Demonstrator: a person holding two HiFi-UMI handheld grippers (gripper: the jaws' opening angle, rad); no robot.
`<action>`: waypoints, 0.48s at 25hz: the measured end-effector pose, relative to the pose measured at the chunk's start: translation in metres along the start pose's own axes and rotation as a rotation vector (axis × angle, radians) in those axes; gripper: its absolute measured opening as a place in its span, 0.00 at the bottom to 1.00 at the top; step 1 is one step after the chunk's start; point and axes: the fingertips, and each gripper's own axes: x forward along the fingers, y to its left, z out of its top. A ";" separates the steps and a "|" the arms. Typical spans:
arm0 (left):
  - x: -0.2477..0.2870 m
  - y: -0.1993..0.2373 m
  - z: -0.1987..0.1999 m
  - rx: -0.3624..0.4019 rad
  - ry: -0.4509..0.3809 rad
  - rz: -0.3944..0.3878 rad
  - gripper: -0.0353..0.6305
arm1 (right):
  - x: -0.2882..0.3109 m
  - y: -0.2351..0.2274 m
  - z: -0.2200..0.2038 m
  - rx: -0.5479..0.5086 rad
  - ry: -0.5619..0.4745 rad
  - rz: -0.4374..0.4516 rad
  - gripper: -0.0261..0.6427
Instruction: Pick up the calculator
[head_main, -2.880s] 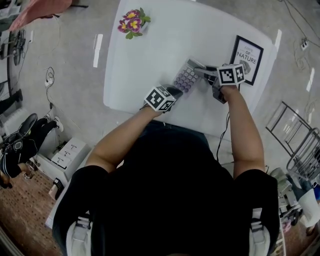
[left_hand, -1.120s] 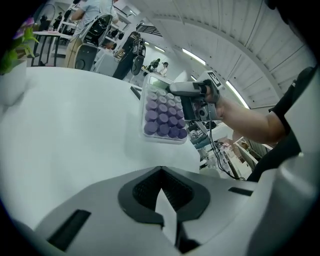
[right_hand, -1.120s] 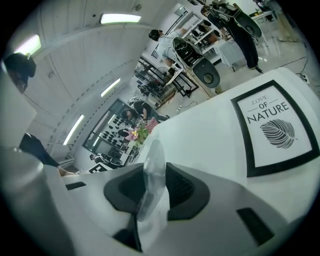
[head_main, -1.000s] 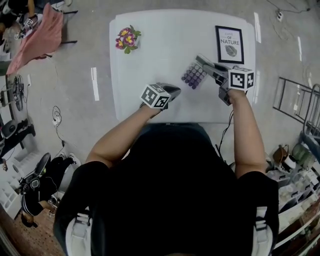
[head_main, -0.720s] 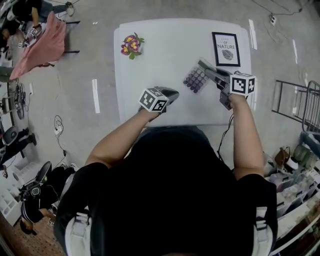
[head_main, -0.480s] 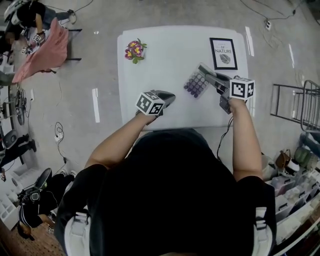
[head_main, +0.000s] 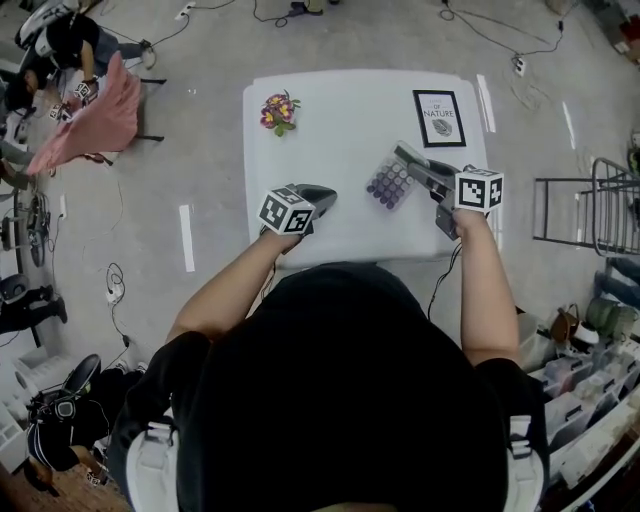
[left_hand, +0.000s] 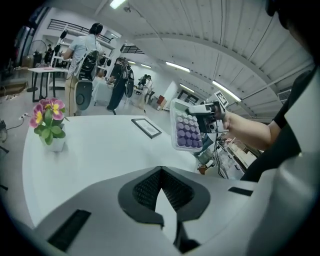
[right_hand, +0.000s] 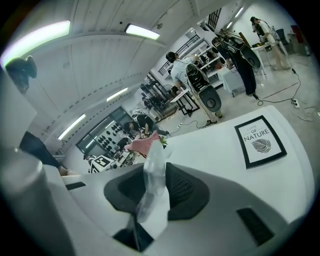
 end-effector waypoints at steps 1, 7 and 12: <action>-0.008 -0.001 0.001 0.004 -0.008 0.002 0.08 | -0.002 0.007 -0.001 -0.004 -0.005 -0.004 0.21; -0.041 -0.010 -0.003 0.032 -0.041 0.004 0.08 | -0.021 0.037 -0.010 -0.034 -0.040 -0.031 0.20; -0.058 -0.012 -0.007 0.042 -0.053 0.007 0.08 | -0.032 0.044 -0.020 -0.036 -0.055 -0.055 0.20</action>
